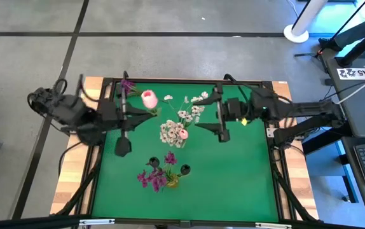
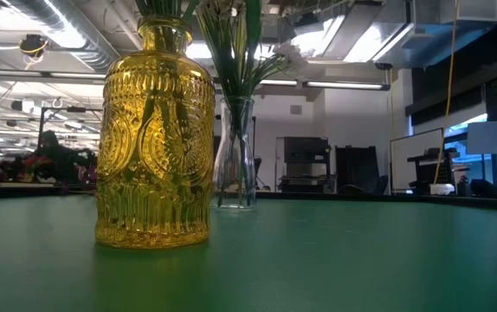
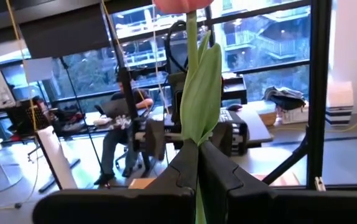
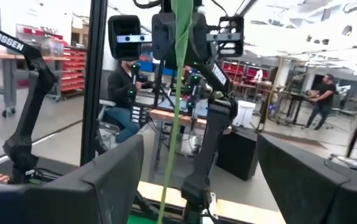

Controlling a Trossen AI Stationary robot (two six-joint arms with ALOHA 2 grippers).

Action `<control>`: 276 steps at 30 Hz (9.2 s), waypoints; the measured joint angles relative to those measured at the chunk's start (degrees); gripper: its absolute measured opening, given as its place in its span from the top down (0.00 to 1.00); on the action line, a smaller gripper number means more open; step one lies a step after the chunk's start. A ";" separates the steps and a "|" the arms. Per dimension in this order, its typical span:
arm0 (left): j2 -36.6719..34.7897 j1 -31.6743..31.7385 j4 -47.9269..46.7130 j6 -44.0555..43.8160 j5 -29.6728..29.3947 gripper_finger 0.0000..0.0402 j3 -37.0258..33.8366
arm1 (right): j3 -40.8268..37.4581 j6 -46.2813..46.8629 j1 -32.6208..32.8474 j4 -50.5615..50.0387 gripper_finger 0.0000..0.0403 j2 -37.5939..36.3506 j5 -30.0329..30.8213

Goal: Sort flowers into vase by color
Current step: Put the pink flower into the transparent vase, then put the purple flower into the yellow vase

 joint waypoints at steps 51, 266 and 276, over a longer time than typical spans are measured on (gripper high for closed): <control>10.28 17.76 6.34 -9.05 22.63 1.00 -0.07 | 0.00 12.70 -5.39 10.85 0.96 7.04 -17.03; 30.21 78.55 -13.25 13.26 26.09 0.59 -36.22 | -8.87 -0.40 -22.27 -27.77 0.18 -13.01 6.75; 31.43 76.56 -14.46 12.21 24.16 0.68 -36.09 | -8.87 -0.52 -22.27 -27.69 0.18 -13.01 5.71</control>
